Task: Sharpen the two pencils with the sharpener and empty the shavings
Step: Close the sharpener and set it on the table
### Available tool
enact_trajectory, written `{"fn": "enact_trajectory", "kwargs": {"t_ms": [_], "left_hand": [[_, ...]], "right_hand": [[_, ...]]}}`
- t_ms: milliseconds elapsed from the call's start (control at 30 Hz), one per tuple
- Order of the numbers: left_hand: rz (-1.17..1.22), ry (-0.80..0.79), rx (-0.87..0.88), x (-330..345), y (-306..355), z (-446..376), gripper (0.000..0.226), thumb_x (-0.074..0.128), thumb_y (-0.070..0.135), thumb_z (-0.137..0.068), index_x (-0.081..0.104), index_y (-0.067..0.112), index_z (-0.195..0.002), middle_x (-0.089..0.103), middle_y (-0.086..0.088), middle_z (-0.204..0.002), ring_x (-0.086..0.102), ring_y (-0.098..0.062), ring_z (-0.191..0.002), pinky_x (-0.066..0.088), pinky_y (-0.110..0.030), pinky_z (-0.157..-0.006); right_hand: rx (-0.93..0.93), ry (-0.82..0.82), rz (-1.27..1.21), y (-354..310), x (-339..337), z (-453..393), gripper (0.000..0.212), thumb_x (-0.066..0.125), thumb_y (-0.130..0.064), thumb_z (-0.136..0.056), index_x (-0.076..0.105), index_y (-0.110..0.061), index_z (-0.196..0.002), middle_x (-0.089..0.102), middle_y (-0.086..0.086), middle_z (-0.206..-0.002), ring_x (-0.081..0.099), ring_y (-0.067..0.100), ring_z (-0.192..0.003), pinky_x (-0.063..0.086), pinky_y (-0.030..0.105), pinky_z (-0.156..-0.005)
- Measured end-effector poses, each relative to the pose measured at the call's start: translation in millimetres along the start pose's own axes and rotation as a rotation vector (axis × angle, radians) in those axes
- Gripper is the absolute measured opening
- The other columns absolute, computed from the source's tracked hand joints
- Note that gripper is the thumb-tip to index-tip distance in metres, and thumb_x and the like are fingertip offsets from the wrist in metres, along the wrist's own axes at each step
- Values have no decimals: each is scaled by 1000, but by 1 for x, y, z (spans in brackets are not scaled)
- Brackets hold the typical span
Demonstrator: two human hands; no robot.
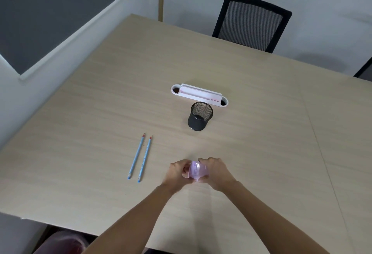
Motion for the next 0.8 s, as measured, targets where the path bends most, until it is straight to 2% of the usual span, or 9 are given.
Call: {"fn": "enact_trajectory", "kwargs": {"t_ms": [100, 167, 267, 333, 400, 467, 567, 633, 800], "left_hand": [[-72, -99, -41, 4, 0, -1, 76, 84, 3, -60, 51, 8, -127, 68, -10, -108, 64, -23, -93, 55, -30, -82], [-98, -109, -63, -2, -1, 1, 62, 72, -6, -70, 51, 6, -127, 68, -13, -106, 65, -24, -92, 55, -29, -78], [-60, 51, -148, -39, -17, 8, 34, 48, -11, -80, 63, 4, -107, 68, -10, -78, 63, -19, -66, 52, -25, -59], [-19, 171, -201, -75, -30, 16, 22, 54, -9, -80, 64, 10, -84, 64, -6, -62, 55, -13, -49, 48, -24, -52], [-12, 298, -237, -113, -42, 23, 21, 68, 3, -80, 59, 17, -66, 64, -8, -57, 56, -17, -46, 51, -29, -54], [-125, 418, -293, -148, -55, 28, 26, 70, 25, -83, 57, 20, -61, 68, -10, -64, 63, -25, -59, 46, -29, -55], [-333, 480, -454, -178, -73, 28, 22, 63, 38, -87, 65, 16, -85, 66, -9, -95, 65, -30, -86, 49, -31, -63], [-429, 395, -505, -177, -81, 18, 31, 64, 35, -87, 59, 13, -108, 58, -10, -112, 59, -30, -104, 53, -38, -77], [-467, 280, -611, -167, -100, 3, 32, 54, 21, -93, 47, 12, -123, 54, -9, -125, 53, -27, -118, 49, -37, -90]], "right_hand": [[-18, -5, 22, -4, -1, 2, 30, 68, -32, -75, 53, -19, -98, 62, 9, -96, 51, 25, -82, 41, 30, -70], [-17, -10, 13, -3, -1, 3, 24, 66, -27, -76, 50, -19, -92, 60, 9, -93, 48, 24, -79, 38, 29, -67], [-19, -58, -9, -1, 0, 6, 44, 64, -17, -74, 51, -10, -116, 58, 11, -111, 54, 28, -101, 45, 30, -84], [-34, -72, 18, -7, -6, 5, 67, 60, -10, -77, 35, -12, -139, 44, 10, -138, 38, 27, -130, 38, 34, -105], [-63, -4, 43, -22, -23, 0, 70, 55, -7, -81, 27, -18, -144, 33, 7, -147, 26, 25, -138, 29, 37, -113], [-124, 103, 46, -44, -41, -8, 64, 53, -7, -81, 33, -17, -142, 37, 7, -145, 30, 23, -136, 28, 34, -113], [-163, 144, -55, -77, -47, -23, 52, 55, -10, -83, 45, -13, -134, 49, 12, -134, 45, 27, -125, 35, 34, -107], [-145, 96, -96, -92, -35, -34, 44, 57, -13, -84, 52, -11, -127, 57, 14, -124, 53, 28, -115, 41, 31, -100], [-63, -57, -110, -113, 5, -62, 15, 55, -18, -83, 61, -5, -88, 64, 14, -94, 59, 32, -102, 47, 32, -86]]}}
Point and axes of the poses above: each hand's wrist, its own z-axis away from the middle knuckle, its own x-axis out of the palm, y = z × x, the point moved 10 cm from there along -z, towards the middle knuckle
